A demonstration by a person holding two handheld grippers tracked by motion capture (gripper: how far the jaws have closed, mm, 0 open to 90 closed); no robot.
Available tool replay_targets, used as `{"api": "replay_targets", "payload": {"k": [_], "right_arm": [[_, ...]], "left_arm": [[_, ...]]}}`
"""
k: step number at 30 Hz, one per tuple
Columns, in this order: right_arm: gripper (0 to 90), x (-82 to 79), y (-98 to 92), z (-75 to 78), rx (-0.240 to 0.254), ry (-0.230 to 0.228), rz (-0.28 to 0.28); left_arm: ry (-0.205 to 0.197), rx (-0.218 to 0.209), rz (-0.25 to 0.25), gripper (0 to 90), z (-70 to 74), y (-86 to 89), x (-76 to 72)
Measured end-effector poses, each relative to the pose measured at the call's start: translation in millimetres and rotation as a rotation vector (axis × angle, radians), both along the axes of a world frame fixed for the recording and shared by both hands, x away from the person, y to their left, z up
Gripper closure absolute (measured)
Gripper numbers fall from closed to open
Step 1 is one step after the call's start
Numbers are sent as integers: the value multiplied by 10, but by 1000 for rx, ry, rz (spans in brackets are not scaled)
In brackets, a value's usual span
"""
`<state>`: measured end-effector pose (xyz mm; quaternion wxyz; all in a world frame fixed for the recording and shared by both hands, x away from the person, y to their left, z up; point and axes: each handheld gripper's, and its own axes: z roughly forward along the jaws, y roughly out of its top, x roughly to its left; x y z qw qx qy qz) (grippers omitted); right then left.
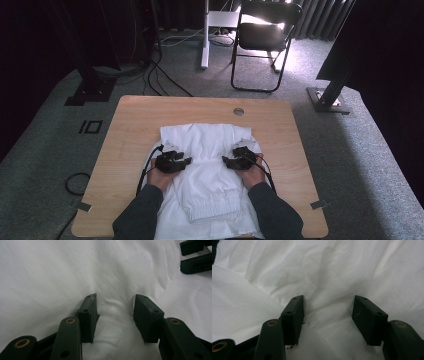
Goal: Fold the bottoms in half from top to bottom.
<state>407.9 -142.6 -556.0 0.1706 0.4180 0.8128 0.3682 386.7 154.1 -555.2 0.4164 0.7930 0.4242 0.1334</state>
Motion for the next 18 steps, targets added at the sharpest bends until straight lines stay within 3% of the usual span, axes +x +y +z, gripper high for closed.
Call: {"api": "replay_targets", "payload": {"k": [14, 16, 18], "right_arm": [[421, -247, 2, -13, 2, -3, 17], [421, -261, -2, -9, -2, 0, 27], [422, -273, -5, -7, -3, 3, 32]], "left_arm": [[8, -16, 17, 540, -11, 2, -298], [22, -24, 16, 535, 14, 6, -340], [-4, 1, 11, 513, 104, 31, -356]]}}
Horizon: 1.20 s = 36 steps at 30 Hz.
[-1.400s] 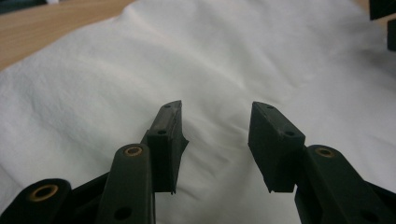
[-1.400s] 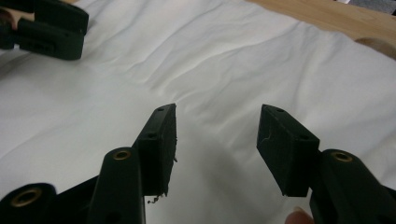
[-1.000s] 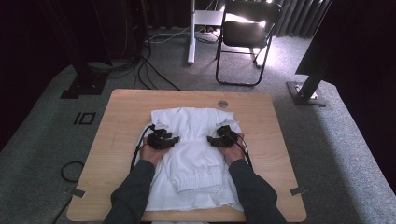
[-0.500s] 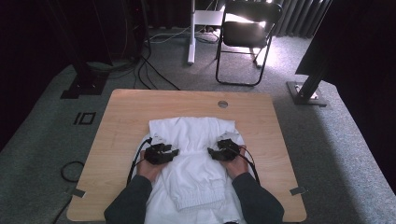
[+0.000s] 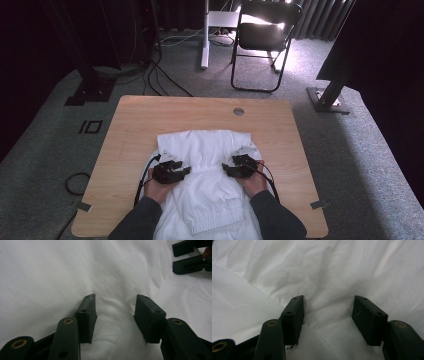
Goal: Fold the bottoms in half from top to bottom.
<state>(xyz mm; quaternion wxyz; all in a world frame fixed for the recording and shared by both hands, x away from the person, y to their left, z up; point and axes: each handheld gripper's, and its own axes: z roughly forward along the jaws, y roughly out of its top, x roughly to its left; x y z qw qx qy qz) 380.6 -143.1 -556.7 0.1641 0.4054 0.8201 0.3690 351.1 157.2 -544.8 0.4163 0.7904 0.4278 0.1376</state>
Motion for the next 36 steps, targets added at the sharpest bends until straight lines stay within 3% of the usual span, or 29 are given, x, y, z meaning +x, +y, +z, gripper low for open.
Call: {"api": "replay_targets", "payload": {"k": [3, 5, 8, 11, 13, 15, 19, 22, 25, 28, 31, 32, 34, 36], "right_arm": [[422, 0, -1, -1, 1, -1, 0], [421, -1, -3, -4, 2, -4, 1], [422, -1, -5, -7, 4, -7, 1], [422, -2, -8, -9, 9, -6, 1], [422, 0, -11, -10, 11, -6, 2], [422, 2, -16, -10, 12, -6, 4], [422, 1, -17, -12, 12, -8, 5], [422, 1, -18, -12, 13, -8, 5], [422, 0, -16, -13, 14, -8, 3], [422, 1, -19, -11, 15, -6, 3], [423, 26, -37, 5, 28, 15, 9], [430, 39, -54, 23, 46, 31, 12], [436, 63, -124, 84, 67, 20, 13], [443, 119, -256, 193, 91, -20, -49]], "left_arm": [[-85, 16, 81, 465, 210, 118, 80], [-106, 9, 140, 406, 331, 234, 233], [-59, 62, 237, 325, 376, 379, 555], [-5, 95, 297, 289, 277, 481, 844], [4, 108, 317, 254, 203, 513, 936], [32, 92, 318, 232, 124, 544, 1007], [60, 119, 317, 205, 0, 552, 1068], [68, 102, 309, 205, -38, 556, 1074], [66, 89, 275, 278, -30, 549, 1057], [74, 64, 214, 520, -21, 531, 1037], [93, 33, 185, 697, -26, 526, 1038], [94, 31, 181, 717, -25, 525, 1037], [90, 42, 168, 759, -19, 514, 1035], [86, 56, 166, 781, -9, 493, 1036]]}}
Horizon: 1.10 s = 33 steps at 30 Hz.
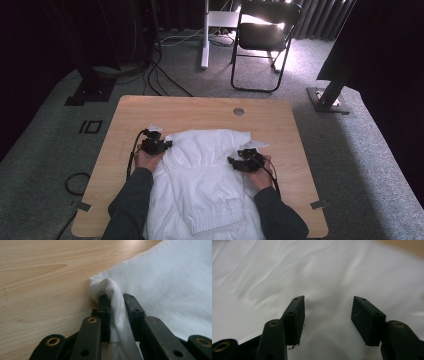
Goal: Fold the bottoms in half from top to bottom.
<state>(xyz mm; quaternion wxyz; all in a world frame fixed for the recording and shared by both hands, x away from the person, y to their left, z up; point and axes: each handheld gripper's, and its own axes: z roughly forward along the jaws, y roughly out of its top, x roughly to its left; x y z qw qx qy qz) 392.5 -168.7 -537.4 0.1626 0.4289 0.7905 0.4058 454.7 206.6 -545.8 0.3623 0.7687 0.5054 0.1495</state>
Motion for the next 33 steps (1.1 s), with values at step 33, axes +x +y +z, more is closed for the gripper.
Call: {"api": "replay_targets", "payload": {"k": [33], "right_arm": [[348, 1035, -190, -119, -59, 117, -217]], "left_arm": [[8, -16, -2, 777, -2, 15, 38]]}}
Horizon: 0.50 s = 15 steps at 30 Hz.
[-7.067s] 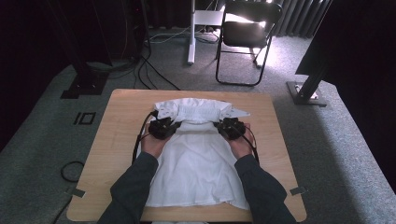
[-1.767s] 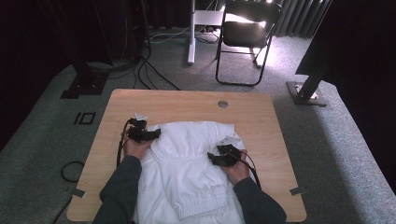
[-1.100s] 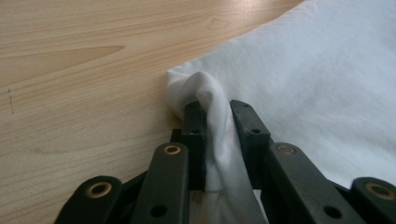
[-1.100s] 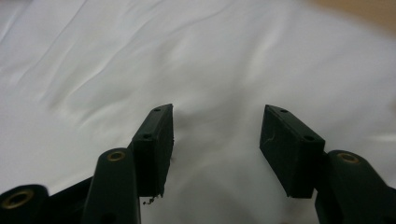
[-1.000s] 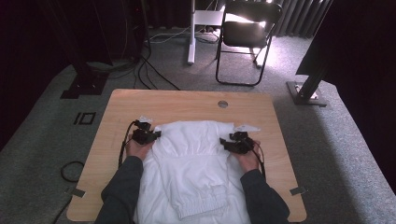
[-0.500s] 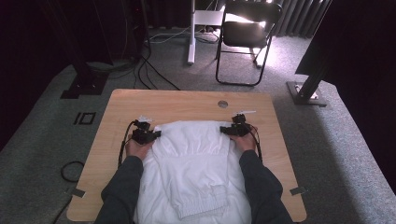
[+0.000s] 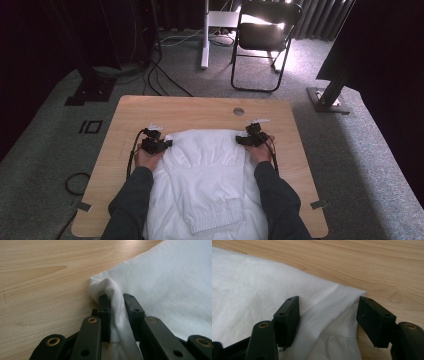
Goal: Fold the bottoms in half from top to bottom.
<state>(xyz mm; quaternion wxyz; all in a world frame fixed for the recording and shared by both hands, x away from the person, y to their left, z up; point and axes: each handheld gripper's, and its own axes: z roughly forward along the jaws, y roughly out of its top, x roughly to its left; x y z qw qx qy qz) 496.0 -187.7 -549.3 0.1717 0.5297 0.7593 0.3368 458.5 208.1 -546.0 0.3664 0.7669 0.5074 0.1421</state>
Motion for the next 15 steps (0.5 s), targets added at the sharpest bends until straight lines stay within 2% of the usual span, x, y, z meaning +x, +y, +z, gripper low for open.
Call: {"api": "replay_targets", "payload": {"k": [2, 4, 5, 7, 9, 11, 15], "right_arm": [[414, 1, 5, 6, 5, 1, 7], [591, -10, 6, 19, 28, 15, 18], [591, -10, 6, 19, 28, 15, 18], [828, -3, -7, 11, 112, 60, 54], [857, 7, -35, 4, 150, 73, 47], [864, -1, -50, 22, 151, 68, 42], [866, -49, -104, 174, 159, 3, 41]], "left_arm": [[3, 8, 1, 777, 7, -7, 3], [7, 7, 3, 778, 10, -7, 8], [7, 7, 3, 779, 10, -7, 8], [17, -9, 13, 782, 13, -2, 22], [21, -10, 19, 801, 32, 2, 28], [26, -39, 31, 827, 63, 36, 33], [-4, -121, 42, 844, 187, 134, 12]]}}
